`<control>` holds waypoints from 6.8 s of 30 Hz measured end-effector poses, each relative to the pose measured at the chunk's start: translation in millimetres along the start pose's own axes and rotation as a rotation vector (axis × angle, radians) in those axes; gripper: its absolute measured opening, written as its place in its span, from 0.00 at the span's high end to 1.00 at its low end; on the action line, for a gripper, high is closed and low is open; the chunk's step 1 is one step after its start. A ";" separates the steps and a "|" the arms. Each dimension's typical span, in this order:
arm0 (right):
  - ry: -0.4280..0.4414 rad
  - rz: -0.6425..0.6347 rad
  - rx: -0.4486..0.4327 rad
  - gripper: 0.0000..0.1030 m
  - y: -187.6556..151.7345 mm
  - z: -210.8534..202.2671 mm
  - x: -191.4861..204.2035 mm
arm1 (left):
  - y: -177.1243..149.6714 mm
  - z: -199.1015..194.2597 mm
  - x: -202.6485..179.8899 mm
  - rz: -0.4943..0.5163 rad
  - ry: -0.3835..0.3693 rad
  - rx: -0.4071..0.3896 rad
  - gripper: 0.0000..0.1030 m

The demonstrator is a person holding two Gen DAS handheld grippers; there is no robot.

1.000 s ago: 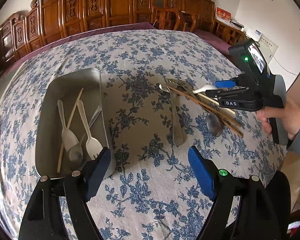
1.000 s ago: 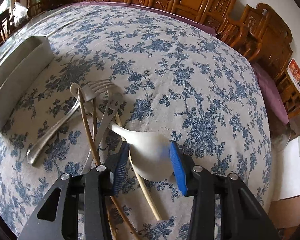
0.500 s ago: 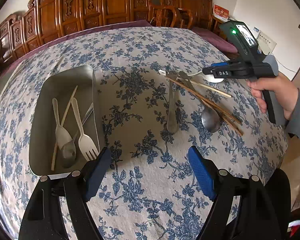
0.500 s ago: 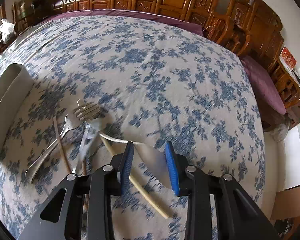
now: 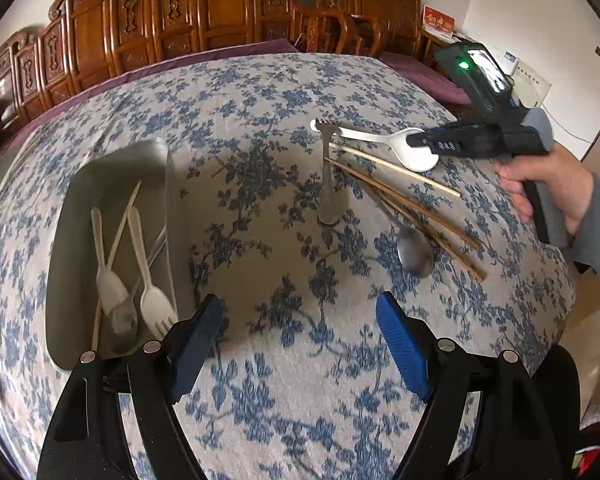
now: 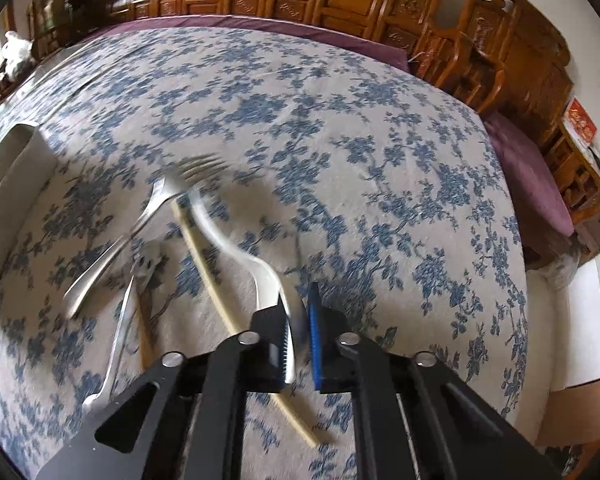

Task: Organize utensils
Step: 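Lift the white spoon with the right tool while the left tool grasps a metal fork, then carry the metal fork into the grey tray and open the left tool while the right tool holds the spoon, then lower the white spoon into the grey tray and open the right tool, then reach the right tool to the wooden chopsticks and grasp one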

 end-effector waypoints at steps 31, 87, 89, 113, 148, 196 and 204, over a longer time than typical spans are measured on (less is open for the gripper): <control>0.046 0.045 -0.056 0.93 -69.3 -59.0 -12.6 | 87.9 106.3 -53.3 0.078 0.057 0.093 0.55; 0.117 -0.003 -0.135 0.92 -28.2 -83.9 117.3 | 59.6 -21.2 80.0 0.002 0.148 -0.036 0.93; 0.125 -0.018 -0.132 0.92 -25.5 -81.3 131.5 | 52.2 -22.1 91.9 -0.009 0.156 -0.030 0.93; 0.160 -0.001 -0.093 0.92 -4.2 -55.0 209.6 | 23.7 51.5 143.1 -0.096 0.164 0.133 0.92; 0.001 0.017 -0.072 0.92 55.2 -4.2 290.3 | -14.0 -46.2 250.3 -0.186 0.201 -0.017 0.77; 0.154 -0.019 -0.195 0.73 -58.5 -93.3 164.3 | 22.9 -56.1 117.5 -0.043 0.077 -0.077 0.63; 0.108 0.058 -0.152 0.73 -94.4 -83.7 96.4 | 31.2 -37.3 56.8 0.013 0.039 -0.053 0.63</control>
Point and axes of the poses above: each gripper's, at about its wrist camera, not at the fingertips, and z roughly the way its jaws point, x to its left, y to its top, the point moved 2 cm from there along z, roughly the way its jaws point, and after that the axes turned 14 degrees about y, right-handed, at the moved point
